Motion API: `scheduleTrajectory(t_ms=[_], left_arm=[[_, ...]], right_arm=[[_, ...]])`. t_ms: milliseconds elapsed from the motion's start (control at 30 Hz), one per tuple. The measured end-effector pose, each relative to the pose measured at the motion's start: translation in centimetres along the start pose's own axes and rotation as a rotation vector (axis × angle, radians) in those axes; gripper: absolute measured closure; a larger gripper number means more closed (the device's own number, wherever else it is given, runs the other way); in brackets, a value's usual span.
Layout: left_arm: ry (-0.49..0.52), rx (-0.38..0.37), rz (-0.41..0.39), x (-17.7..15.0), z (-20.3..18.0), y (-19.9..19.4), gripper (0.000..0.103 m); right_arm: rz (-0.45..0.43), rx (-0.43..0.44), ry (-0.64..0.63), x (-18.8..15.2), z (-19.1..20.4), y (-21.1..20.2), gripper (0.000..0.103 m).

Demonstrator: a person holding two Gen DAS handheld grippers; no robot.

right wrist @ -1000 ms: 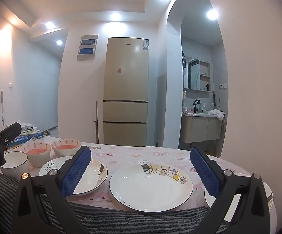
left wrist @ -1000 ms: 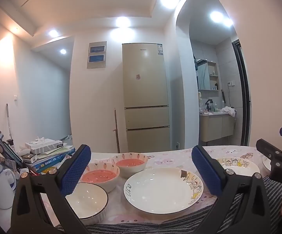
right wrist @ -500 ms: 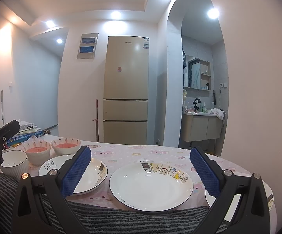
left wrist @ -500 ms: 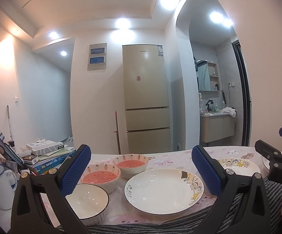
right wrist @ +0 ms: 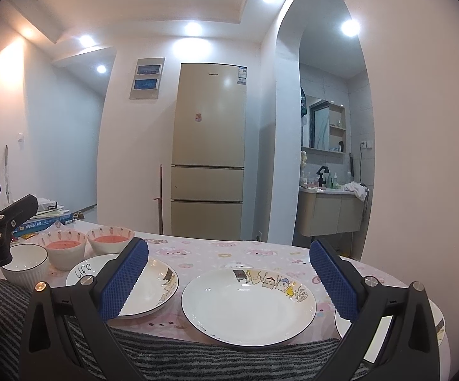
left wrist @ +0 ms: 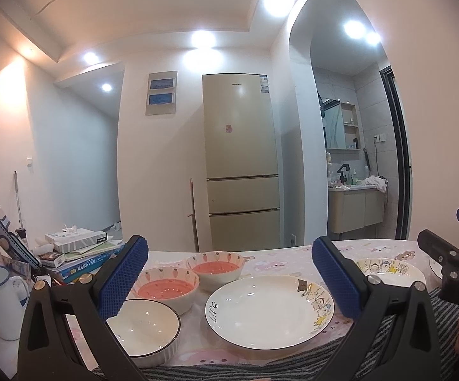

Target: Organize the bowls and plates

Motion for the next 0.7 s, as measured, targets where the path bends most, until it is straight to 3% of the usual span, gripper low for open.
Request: scheduleTrajectory(t_ms=[233,700], left_arm=[[-0.007,-0.004,-0.002,-0.03,0.14,-0.26,0.000],[0.002,-0.008,0.002,0.29,-0.29,-0.32,0.000]], right_arm=[[-0.021,-0.005,-0.008,-0.02,0.19,-0.72,0.000],[0.022,-0.006,0.012,0.01,-0.21,-0.16,0.000]])
Point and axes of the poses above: each gripper's, at about its wrist camera, not at the fingertips, and y roughly the way its jaws point, z to its left, x to its top, the point moved 5 cm from there along y, roughly the way its jaws point, and after that the axes turned 14 degrees about y, right-handed, at the moved point
